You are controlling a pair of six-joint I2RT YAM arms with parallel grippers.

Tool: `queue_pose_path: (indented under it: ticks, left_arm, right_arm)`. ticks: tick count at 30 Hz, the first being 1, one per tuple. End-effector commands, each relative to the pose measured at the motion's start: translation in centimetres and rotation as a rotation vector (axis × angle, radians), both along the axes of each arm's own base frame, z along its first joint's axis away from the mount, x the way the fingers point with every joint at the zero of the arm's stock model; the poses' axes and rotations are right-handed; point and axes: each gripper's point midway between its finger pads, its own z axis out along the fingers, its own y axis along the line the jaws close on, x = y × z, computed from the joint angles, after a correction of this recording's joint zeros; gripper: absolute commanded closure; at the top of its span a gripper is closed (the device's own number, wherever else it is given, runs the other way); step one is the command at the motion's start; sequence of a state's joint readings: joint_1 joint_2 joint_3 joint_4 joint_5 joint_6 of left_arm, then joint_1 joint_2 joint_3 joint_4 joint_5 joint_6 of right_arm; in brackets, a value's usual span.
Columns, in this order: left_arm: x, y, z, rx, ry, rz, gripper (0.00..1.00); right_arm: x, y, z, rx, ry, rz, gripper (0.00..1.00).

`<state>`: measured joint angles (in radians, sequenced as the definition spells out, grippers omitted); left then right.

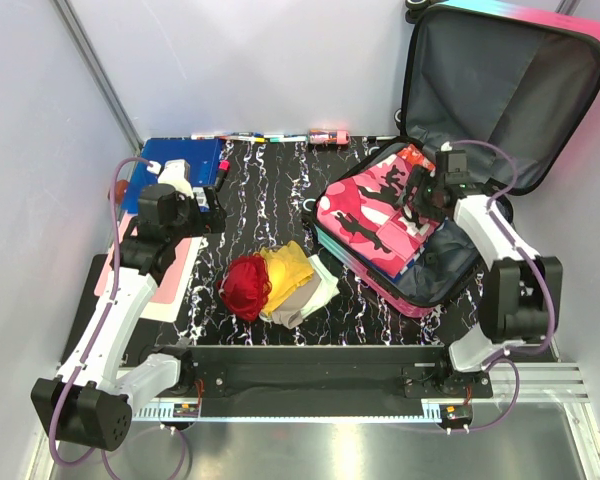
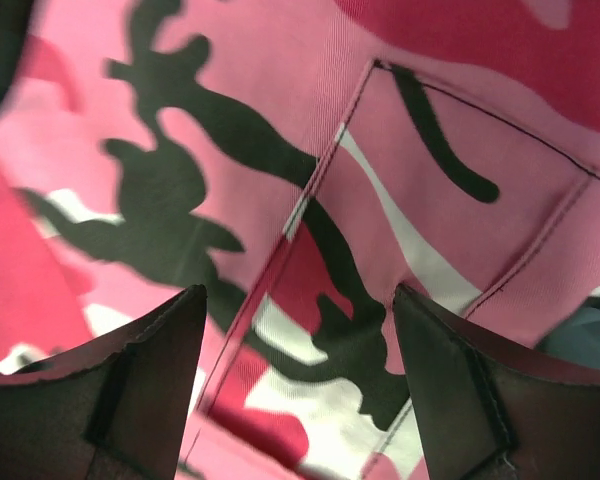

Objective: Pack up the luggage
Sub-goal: Place the clothes in the luggage.

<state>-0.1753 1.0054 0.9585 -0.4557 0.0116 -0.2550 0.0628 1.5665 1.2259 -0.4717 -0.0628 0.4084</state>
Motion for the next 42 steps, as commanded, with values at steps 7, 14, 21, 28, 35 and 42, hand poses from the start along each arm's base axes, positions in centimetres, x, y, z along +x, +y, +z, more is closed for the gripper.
queue_pose_path:
  ticks: [7, 14, 21, 28, 35, 42]
  left_arm:
    - [0.7, 0.0, 1.0, 0.0, -0.038, 0.003, 0.01]
    - [0.7, -0.3, 1.0, -0.002, -0.038, -0.011, 0.01]
    - [0.6, -0.1, 0.9, 0.003, -0.039, -0.007, 0.01]
    - [0.6, -0.1, 1.0, 0.004, -0.041, -0.006, 0.01]
    - [0.6, -0.1, 1.0, 0.004, -0.041, -0.006, 0.01]
    - [0.6, -0.1, 0.9, 0.005, -0.04, -0.006, 0.01]
  right_arm:
    - [2.3, 0.3, 0.5, 0.006, -0.036, -0.009, 0.2]
    - [2.7, 6.9, 6.5, -0.045, -0.203, 0.137, 0.19]
    - [3.7, 13.9, 5.2, -0.048, -0.19, 0.303, 0.2]
    - [4.8, 15.4, 1.1, -0.102, -0.12, 0.315, 0.2]
    - [4.3, 17.2, -3.4, -0.125, -0.028, 0.371, 0.21]
    - [4.0, 16.7, -2.9, -0.156, -0.024, 0.356, 0.2]
